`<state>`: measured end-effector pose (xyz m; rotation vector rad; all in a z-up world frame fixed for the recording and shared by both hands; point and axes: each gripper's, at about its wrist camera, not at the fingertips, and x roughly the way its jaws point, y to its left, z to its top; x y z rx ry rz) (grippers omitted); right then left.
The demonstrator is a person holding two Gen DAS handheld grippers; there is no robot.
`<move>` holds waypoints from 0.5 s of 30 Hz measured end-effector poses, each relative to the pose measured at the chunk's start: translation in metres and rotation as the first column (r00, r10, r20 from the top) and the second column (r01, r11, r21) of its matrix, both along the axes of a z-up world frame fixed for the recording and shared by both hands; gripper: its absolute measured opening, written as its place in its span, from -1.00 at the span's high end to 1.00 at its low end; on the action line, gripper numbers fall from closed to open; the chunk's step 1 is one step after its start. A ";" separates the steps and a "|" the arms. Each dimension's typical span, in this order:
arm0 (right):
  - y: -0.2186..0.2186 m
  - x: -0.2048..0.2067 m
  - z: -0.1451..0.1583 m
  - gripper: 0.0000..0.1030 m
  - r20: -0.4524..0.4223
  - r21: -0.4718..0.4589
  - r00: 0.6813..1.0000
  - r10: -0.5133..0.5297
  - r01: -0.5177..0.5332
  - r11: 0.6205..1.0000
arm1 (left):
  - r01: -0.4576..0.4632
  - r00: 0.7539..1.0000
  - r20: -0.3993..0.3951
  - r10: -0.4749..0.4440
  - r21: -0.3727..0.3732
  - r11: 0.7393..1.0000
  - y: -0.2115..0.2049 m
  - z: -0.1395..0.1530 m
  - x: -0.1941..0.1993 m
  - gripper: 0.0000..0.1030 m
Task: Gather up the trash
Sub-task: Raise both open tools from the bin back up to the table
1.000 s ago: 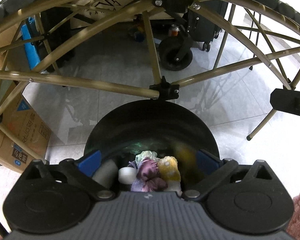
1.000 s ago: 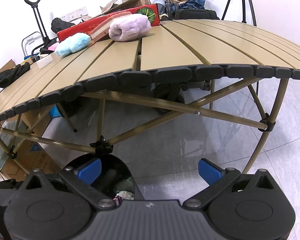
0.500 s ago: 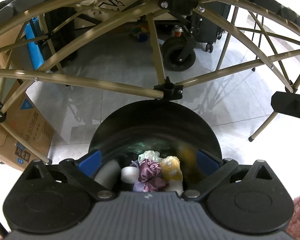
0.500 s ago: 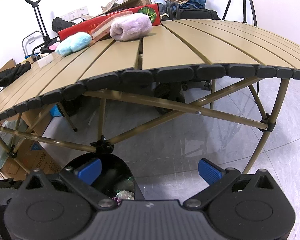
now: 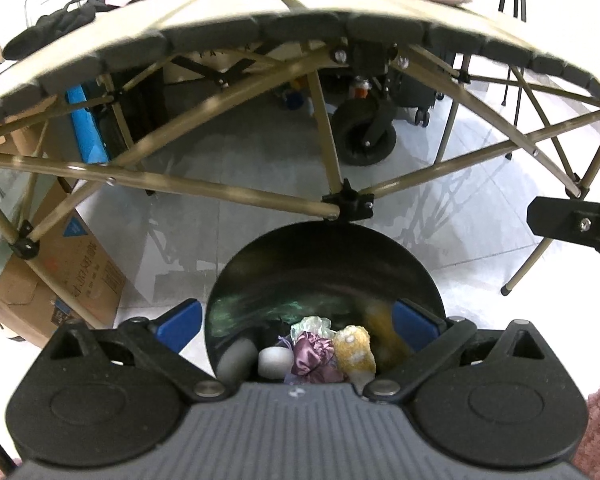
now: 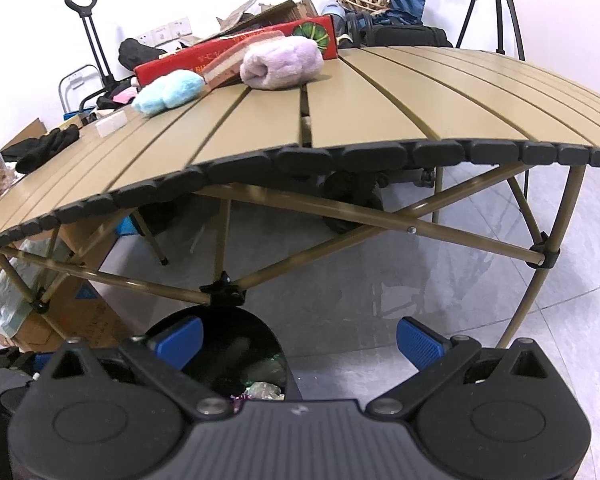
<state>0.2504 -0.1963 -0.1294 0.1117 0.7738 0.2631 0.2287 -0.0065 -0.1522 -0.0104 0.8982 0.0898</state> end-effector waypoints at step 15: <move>0.005 -0.035 0.037 -1.00 0.111 0.018 0.991 0.079 -0.081 0.997 | -0.008 0.995 0.099 0.010 -0.022 1.000 0.013 0.041 -0.034 -1.00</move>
